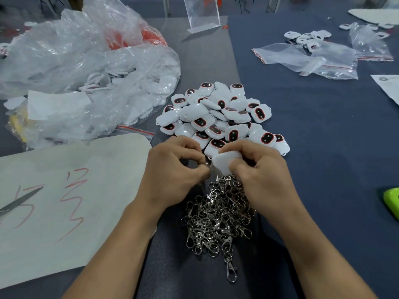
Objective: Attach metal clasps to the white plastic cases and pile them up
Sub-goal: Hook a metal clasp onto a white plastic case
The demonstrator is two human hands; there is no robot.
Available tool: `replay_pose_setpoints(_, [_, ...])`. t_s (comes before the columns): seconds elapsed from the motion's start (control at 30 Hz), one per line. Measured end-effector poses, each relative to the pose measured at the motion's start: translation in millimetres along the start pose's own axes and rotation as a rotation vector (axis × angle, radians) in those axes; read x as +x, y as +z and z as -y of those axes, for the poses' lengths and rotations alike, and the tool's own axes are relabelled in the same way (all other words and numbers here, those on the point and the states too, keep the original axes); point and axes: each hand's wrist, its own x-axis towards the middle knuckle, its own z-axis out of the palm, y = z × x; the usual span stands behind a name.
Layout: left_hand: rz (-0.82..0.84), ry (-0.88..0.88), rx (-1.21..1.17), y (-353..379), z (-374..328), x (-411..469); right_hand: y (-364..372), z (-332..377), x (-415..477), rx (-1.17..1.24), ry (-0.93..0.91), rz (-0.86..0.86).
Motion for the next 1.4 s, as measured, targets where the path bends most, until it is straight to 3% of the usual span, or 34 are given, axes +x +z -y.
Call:
replay_pose_setpoints(0.17, [0.061,-0.037,-0.22,0.0,-5.9,0.7,1.1,4.0,1.6,0.097,0.072,0.084])
replay_pose_setpoints(0.43, [0.137,-0.076,-0.44,-1.4,-5.4,0.4,0.7,4.6,-3.7,0.088,-0.052,0.047])
replay_pose_setpoints(0.67, [0.178,-0.049,-0.437,-1.4,-5.0,-1.1,-1.7,8.8,-4.8,0.092,-0.095,0.049])
replay_pose_setpoints(0.97, [0.248,-0.023,-0.246,-3.2,1.7,-1.9,-7.3,9.5,-7.0,-0.247,-0.341,0.031])
replay_pose_setpoints(1.13, [0.163,-0.063,-0.376,3.9,-6.2,-4.1,-7.1,8.8,-5.2,-0.289,-0.445,-0.066])
replay_pose_setpoints(1.27, [0.042,-0.104,-0.47,12.5,-10.4,-4.7,-4.7,5.4,-4.6,-0.144,-0.329,-0.117])
replay_pose_setpoints(1.4, [-0.081,-0.077,-0.315,11.7,-8.8,-4.6,-10.7,-0.1,2.9,0.05,-0.106,-0.24])
